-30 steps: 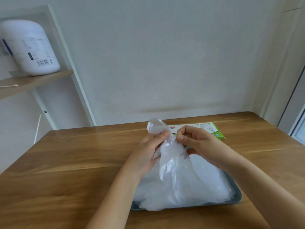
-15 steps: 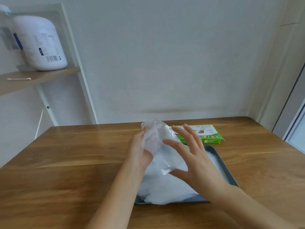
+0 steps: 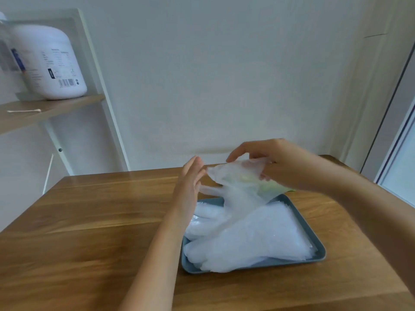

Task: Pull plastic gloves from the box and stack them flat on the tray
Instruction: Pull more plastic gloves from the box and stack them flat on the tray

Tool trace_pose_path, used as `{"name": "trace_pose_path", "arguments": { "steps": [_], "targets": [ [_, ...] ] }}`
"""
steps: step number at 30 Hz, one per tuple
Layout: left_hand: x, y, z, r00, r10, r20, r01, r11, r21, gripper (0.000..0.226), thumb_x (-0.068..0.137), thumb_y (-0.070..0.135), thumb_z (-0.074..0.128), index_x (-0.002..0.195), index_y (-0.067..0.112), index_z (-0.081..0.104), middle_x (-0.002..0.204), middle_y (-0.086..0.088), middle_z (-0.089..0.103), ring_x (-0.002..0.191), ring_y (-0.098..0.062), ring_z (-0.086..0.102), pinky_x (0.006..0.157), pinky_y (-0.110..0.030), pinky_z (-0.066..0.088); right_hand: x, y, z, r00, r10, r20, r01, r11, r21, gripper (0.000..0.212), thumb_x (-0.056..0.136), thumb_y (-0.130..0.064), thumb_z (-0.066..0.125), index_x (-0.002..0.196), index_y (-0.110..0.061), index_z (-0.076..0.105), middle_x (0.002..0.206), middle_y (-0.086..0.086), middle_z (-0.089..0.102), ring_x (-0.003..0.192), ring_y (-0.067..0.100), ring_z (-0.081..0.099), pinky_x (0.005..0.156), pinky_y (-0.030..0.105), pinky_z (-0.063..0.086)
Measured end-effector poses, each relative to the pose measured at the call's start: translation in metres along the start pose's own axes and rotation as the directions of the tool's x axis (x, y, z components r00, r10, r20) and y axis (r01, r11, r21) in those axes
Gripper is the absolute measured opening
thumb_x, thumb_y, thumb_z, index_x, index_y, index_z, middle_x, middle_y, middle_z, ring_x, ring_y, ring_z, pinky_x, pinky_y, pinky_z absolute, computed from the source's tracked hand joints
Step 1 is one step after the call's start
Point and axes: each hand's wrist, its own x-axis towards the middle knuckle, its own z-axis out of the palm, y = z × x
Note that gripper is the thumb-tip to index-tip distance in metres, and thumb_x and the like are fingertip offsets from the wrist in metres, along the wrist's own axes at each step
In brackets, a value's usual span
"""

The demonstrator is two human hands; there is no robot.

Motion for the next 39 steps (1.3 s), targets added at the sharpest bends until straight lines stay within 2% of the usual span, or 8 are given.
{"name": "trace_pose_path", "arguments": {
  "steps": [3, 6, 12, 17, 23, 27, 31, 39],
  "targets": [
    [0.001, 0.003, 0.001, 0.961, 0.040, 0.275, -0.047, 0.999, 0.017, 0.102, 0.049, 0.088, 0.064, 0.129, 0.025, 0.051, 0.130, 0.010, 0.059, 0.127, -0.002, 0.048, 0.110, -0.026, 0.031, 0.005, -0.011, -0.021, 0.946, -0.018, 0.322, 0.019, 1.000, -0.001, 0.051, 0.085, -0.001, 0.047, 0.109, -0.040, 0.069, 0.059, -0.002, 0.043, 0.050, 0.005, 0.033, 0.052, 0.009, 0.033],
    [-0.005, 0.000, 0.005, 0.879, 0.095, 0.467, -0.091, 0.995, -0.032, 0.110, 0.059, 0.087, 0.058, 0.135, 0.009, 0.046, 0.140, -0.013, 0.052, 0.138, -0.025, 0.041, 0.119, -0.048, 0.022, 0.011, -0.016, -0.028, 0.938, -0.002, 0.346, 0.015, 0.999, -0.037, 0.029, 0.090, -0.017, 0.057, 0.102, -0.038, 0.073, 0.050, -0.011, 0.037, 0.046, 0.004, 0.030, 0.048, 0.009, 0.028],
    [-0.011, -0.003, -0.003, 0.757, 0.094, 0.647, -0.016, 0.992, -0.125, 0.057, 0.063, 0.060, 0.080, 0.109, 0.028, 0.072, 0.112, 0.004, 0.068, 0.114, -0.027, 0.056, 0.110, -0.061, 0.030, 0.015, -0.018, -0.037, 0.969, -0.037, 0.245, 0.021, 0.997, 0.070, 0.027, 0.091, -0.048, 0.050, 0.083, -0.039, 0.074, 0.046, -0.004, 0.036, 0.044, 0.010, 0.030, 0.045, 0.016, 0.028],
    [-0.017, 0.008, -0.008, 0.818, 0.005, 0.575, 0.020, 0.999, -0.038, 0.043, 0.045, 0.050, 0.093, 0.072, 0.020, 0.078, 0.078, 0.002, 0.073, 0.078, -0.011, 0.069, 0.074, -0.024, 0.054, 0.011, -0.010, -0.038, 0.980, 0.058, 0.191, -0.103, 0.966, 0.239, 0.037, 0.095, -0.045, 0.044, 0.089, -0.029, 0.076, 0.044, 0.003, 0.031, 0.037, 0.011, 0.022, 0.038, 0.015, 0.024],
    [-0.014, 0.014, -0.018, 0.792, -0.074, 0.606, 0.161, 0.983, -0.091, 0.057, 0.076, 0.042, 0.078, 0.112, 0.000, 0.068, 0.108, -0.022, 0.068, 0.100, -0.031, 0.067, 0.087, -0.041, 0.053, 0.010, 0.003, -0.017, 0.987, 0.089, 0.134, -0.140, 0.881, 0.451, 0.040, 0.099, -0.037, 0.040, 0.094, -0.019, 0.076, 0.037, -0.001, 0.031, 0.036, 0.012, 0.022, 0.043, 0.025, 0.023],
    [-0.014, 0.011, -0.020, 0.711, -0.102, 0.696, 0.223, 0.971, -0.086, 0.052, 0.088, 0.048, 0.060, 0.125, 0.013, 0.065, 0.122, -0.012, 0.066, 0.114, -0.025, 0.063, 0.098, -0.040, 0.049, 0.013, 0.006, 0.002, 0.987, 0.129, 0.094, -0.159, 0.830, 0.535, 0.040, 0.100, -0.034, 0.042, 0.092, -0.015, 0.076, 0.038, 0.001, 0.026, 0.037, 0.013, 0.021, 0.045, 0.018, 0.033],
    [-0.010, 0.005, -0.020, 0.740, -0.104, 0.665, 0.299, 0.936, -0.186, 0.072, 0.084, 0.040, 0.070, 0.142, 0.004, 0.046, 0.146, -0.025, 0.042, 0.135, -0.040, 0.039, 0.114, -0.054, 0.027, 0.014, 0.012, 0.014, 0.972, 0.206, 0.112, -0.232, 0.785, 0.574, 0.038, 0.099, -0.037, 0.045, 0.089, -0.020, 0.077, 0.042, 0.003, 0.027, 0.045, 0.017, 0.021, 0.046, 0.024, 0.030],
    [-0.007, 0.010, -0.025, 0.851, -0.026, 0.525, 0.184, 0.950, -0.251, 0.069, 0.074, 0.020, 0.081, 0.138, 0.025, 0.053, 0.132, -0.015, 0.060, 0.113, -0.027, 0.063, 0.096, -0.037, 0.051, 0.014, 0.030, 0.030, 0.951, 0.295, 0.093, -0.283, 0.708, 0.647, 0.038, 0.099, -0.039, 0.044, 0.095, -0.020, 0.077, 0.040, 0.005, 0.033, 0.037, 0.014, 0.026, 0.044, 0.025, 0.024]
  ]
}}
